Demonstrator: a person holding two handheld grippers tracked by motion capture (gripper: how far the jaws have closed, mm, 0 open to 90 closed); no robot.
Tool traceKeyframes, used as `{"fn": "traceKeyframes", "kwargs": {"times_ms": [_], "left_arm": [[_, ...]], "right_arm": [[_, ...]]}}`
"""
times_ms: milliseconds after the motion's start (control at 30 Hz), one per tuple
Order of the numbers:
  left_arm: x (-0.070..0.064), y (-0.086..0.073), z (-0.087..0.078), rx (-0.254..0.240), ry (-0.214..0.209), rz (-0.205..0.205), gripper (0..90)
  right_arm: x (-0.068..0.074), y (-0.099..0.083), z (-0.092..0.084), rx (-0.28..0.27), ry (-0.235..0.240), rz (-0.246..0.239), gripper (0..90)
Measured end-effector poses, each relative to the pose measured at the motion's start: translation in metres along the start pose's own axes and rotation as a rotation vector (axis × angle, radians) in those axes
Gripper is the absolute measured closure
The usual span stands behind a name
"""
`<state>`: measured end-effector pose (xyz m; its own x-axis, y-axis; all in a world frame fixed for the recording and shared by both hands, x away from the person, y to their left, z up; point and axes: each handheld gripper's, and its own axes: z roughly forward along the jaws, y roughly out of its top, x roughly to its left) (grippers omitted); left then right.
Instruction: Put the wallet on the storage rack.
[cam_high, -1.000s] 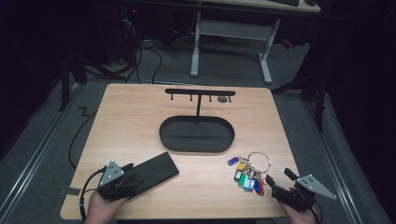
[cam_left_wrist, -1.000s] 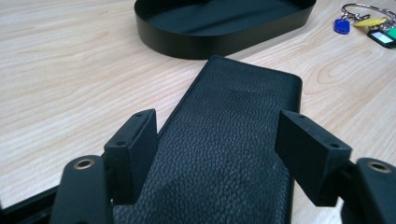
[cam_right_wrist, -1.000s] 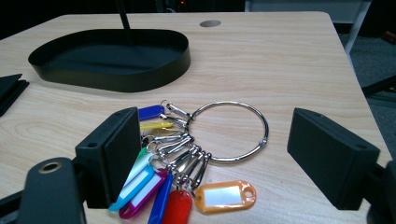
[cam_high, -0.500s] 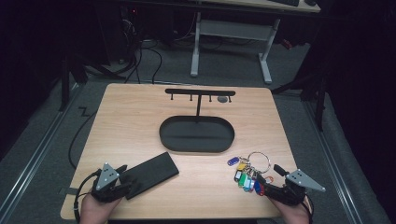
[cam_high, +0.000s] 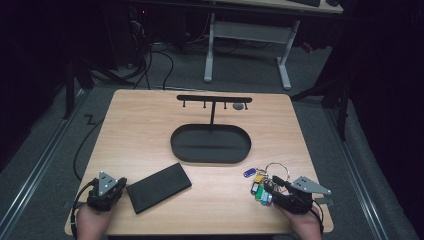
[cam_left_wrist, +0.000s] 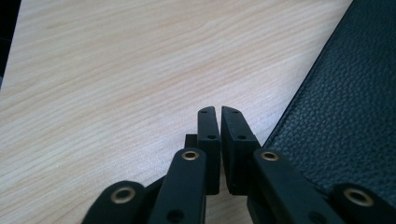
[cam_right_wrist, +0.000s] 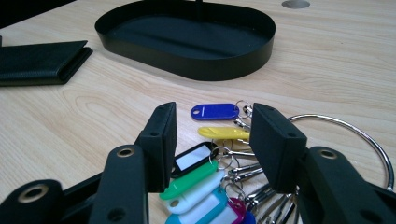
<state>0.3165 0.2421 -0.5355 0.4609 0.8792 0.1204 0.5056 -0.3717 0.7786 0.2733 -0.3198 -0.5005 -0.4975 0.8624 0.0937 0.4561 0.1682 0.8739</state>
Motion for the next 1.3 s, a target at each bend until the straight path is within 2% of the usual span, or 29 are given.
{"fn": "traceKeyframes", "kwargs": {"times_ms": [100,200,367,433,567,667,733,767,800,833,867,900,933,967,1033,1067,1100,1133,1300], "left_arm": [[-0.004,0.001,-0.001,-0.002,-0.011,0.019,88.8],[-0.009,0.001,-0.001,0.007,-0.015,0.044,90.0],[-0.011,-0.001,-0.004,0.005,-0.031,0.041,89.7],[-0.013,-0.002,-0.006,0.004,-0.041,0.054,89.4],[-0.022,-0.004,-0.012,0.003,-0.088,0.071,87.0],[-0.027,-0.004,-0.014,0.004,-0.104,0.082,86.8],[-0.037,-0.004,-0.018,0.006,-0.129,0.118,86.8],[-0.037,-0.004,-0.018,0.006,-0.129,0.118,86.7],[-0.045,-0.004,-0.022,0.005,-0.144,0.144,86.7],[-0.045,-0.004,-0.022,0.005,-0.144,0.144,86.8],[-0.054,-0.002,-0.026,0.000,-0.166,0.167,86.7],[-0.054,-0.002,-0.026,0.000,-0.166,0.167,86.7],[-0.064,-0.001,-0.029,-0.008,-0.185,0.186,86.6],[-0.064,-0.001,-0.029,-0.008,-0.185,0.186,86.6],[-0.073,0.000,-0.032,-0.010,-0.207,0.209,86.4],[-0.082,0.001,-0.033,-0.011,-0.229,0.230,86.3],[-0.082,0.001,-0.033,-0.011,-0.229,0.230,86.2],[-0.090,0.001,-0.034,-0.012,-0.245,0.248,86.1],[-0.100,0.003,-0.035,-0.012,-0.259,0.270,84.2]], "right_arm": [[-0.001,-0.001,-0.003,0.012,-0.001,-0.017,55.7],[-0.002,-0.002,-0.006,0.006,-0.004,-0.004,56.6],[-0.004,-0.003,-0.009,0.002,-0.014,-0.004,56.4],[-0.004,-0.003,-0.008,0.003,-0.018,-0.006,56.4],[-0.005,-0.003,-0.006,0.005,-0.016,-0.008,55.6],[-0.005,-0.003,-0.005,0.003,-0.016,-0.011,54.4],[-0.005,-0.002,-0.002,-0.001,-0.018,-0.007,51.8],[-0.005,-0.002,-0.002,-0.001,-0.018,-0.007,51.8],[-0.006,-0.002,0.000,0.002,-0.018,-0.007,51.2],[-0.006,-0.002,0.000,0.002,-0.018,-0.007,51.2],[-0.006,-0.001,0.002,0.003,-0.018,-0.007,50.9],[-0.006,-0.001,0.002,0.003,-0.018,-0.007,50.9],[-0.005,-0.001,0.003,0.001,-0.015,-0.009,50.7],[-0.005,-0.001,0.003,0.001,-0.015,-0.009,50.7],[-0.005,0.000,0.004,-0.002,-0.017,-0.008,49.5],[-0.005,0.001,0.004,-0.003,-0.018,-0.006,49.1],[-0.005,0.001,0.004,-0.003,-0.018,-0.006,49.1],[-0.005,0.001,0.004,-0.002,-0.022,-0.003,49.1],[-0.006,0.000,0.004,-0.002,-0.022,0.000,49.0]]}}
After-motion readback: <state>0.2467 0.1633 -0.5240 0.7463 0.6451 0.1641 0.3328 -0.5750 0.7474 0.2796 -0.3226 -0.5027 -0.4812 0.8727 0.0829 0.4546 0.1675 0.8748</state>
